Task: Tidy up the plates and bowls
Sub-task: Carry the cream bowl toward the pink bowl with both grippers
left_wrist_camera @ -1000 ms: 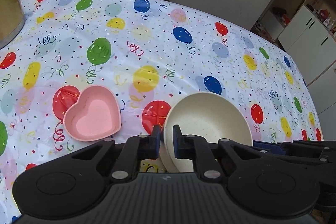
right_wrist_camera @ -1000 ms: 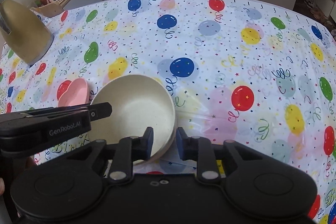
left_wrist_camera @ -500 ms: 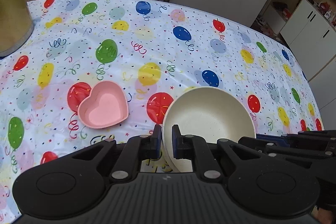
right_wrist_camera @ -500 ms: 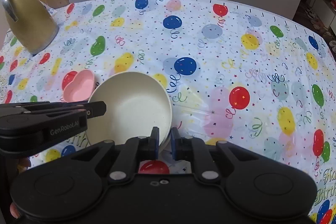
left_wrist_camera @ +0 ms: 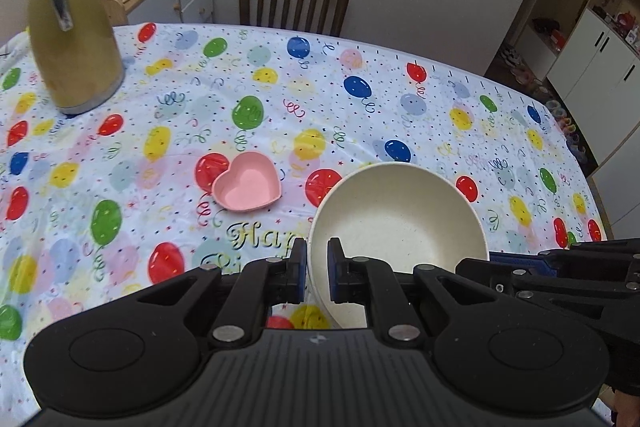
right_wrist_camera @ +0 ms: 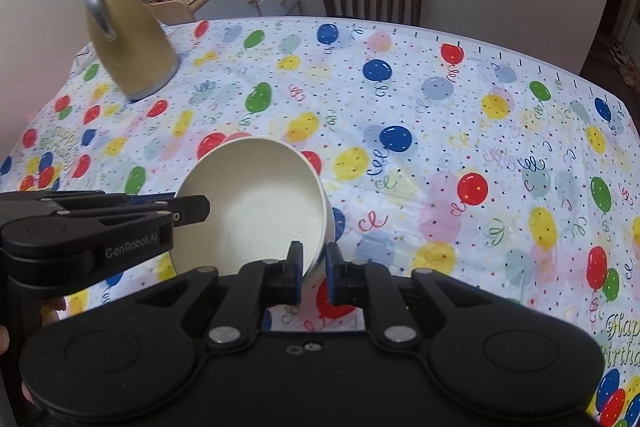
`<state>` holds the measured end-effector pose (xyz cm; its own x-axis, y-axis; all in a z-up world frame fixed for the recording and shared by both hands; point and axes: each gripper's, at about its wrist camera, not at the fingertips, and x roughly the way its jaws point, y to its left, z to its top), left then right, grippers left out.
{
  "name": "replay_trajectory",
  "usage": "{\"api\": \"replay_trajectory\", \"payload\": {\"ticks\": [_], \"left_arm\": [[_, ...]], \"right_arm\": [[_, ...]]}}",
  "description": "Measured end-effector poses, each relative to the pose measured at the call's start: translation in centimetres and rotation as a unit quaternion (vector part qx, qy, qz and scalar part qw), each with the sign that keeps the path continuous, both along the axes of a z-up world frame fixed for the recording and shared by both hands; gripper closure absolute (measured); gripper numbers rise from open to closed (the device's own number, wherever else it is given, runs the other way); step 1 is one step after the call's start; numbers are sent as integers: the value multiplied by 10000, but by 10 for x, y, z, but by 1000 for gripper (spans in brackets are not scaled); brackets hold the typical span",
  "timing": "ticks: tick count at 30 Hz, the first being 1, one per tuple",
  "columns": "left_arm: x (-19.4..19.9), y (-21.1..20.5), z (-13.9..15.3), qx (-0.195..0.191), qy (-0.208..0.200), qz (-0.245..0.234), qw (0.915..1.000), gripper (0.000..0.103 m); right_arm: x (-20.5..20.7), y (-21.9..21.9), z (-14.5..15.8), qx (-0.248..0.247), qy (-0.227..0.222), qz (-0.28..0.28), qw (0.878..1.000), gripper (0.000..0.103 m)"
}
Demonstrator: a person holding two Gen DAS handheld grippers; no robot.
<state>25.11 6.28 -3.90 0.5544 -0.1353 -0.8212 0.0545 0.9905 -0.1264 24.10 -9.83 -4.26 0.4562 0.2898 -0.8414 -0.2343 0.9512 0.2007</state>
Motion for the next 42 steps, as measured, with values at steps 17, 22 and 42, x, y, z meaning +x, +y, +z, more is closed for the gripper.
{"api": "replay_trajectory", "payload": {"ticks": [17,22,42], "left_arm": [[-98,22,24,162,61,669,9976,93],[-116,32,21,214,132,786,9966,93],[-120,54,-19,215,625,926,9935,93]], "right_arm": [[-76,22,25,168,-28,775,9968,92],[-90,32,24,192,44,970,9951,92],[-95,61,-13,153,647,1144,9912,92]]}}
